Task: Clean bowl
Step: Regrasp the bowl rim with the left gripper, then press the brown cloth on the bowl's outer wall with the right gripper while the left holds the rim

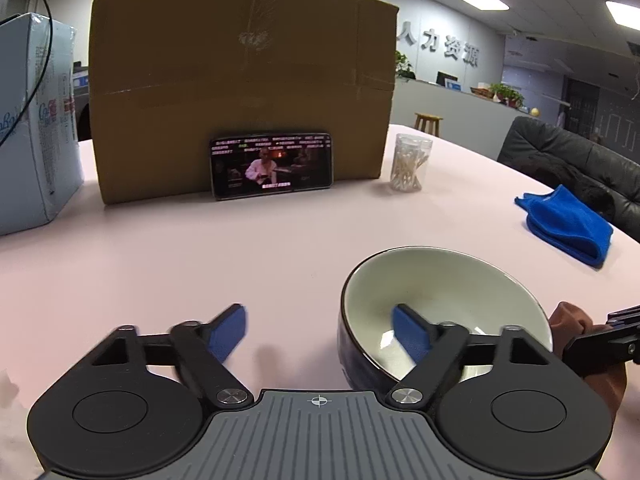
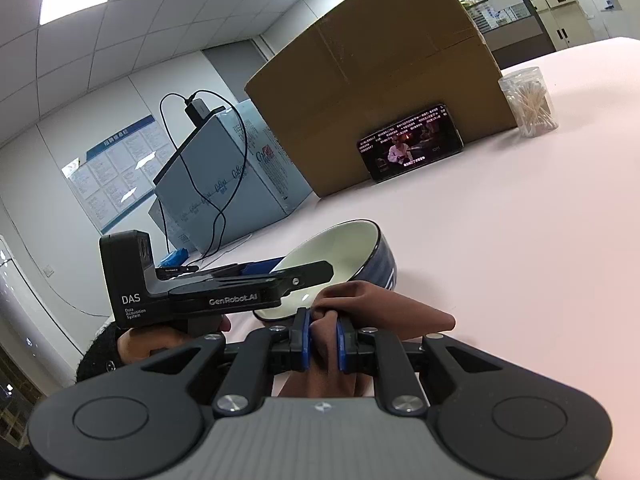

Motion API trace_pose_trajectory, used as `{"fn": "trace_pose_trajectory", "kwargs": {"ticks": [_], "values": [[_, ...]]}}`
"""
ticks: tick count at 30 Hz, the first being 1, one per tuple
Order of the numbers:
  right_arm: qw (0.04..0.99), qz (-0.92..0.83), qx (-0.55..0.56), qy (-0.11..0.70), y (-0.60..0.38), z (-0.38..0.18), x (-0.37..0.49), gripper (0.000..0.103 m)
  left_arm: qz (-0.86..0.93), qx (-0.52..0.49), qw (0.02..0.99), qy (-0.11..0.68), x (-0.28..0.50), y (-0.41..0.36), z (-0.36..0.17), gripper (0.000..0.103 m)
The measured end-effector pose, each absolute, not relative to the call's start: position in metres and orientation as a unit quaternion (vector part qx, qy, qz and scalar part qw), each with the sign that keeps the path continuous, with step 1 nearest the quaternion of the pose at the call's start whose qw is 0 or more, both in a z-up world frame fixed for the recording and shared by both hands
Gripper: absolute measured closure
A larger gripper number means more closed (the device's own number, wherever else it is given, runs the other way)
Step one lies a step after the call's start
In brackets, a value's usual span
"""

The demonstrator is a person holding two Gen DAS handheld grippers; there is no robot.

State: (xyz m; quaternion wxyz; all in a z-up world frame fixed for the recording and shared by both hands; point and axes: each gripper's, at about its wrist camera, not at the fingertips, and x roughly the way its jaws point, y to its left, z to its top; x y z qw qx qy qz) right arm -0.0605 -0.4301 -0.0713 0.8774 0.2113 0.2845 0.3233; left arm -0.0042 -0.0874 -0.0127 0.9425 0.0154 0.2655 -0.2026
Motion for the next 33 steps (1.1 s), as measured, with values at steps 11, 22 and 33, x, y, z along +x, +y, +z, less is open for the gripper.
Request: {"fn": "trace_pose_trajectory", "kwargs": {"ticks": [11,22,33], "values": [[0.877,0.329,0.194,0.292,-0.4,-0.073,-0.062,0.087,-0.271,-0.003,0.923,0.272,-0.005,-0.09,-0.015,0.063],[0.9,0.31,0.146,0.27,-0.386,-0.072,-0.074,0.087,-0.242,0.037,0.935,0.255,-0.016,-0.1,-0.015,0.065],[0.923,0.275,0.08,0.257,-0.368,-0.064,-0.086,0.087,-0.241,0.04,0.934,0.261,-0.014,-0.102,-0.016,0.065]]}}
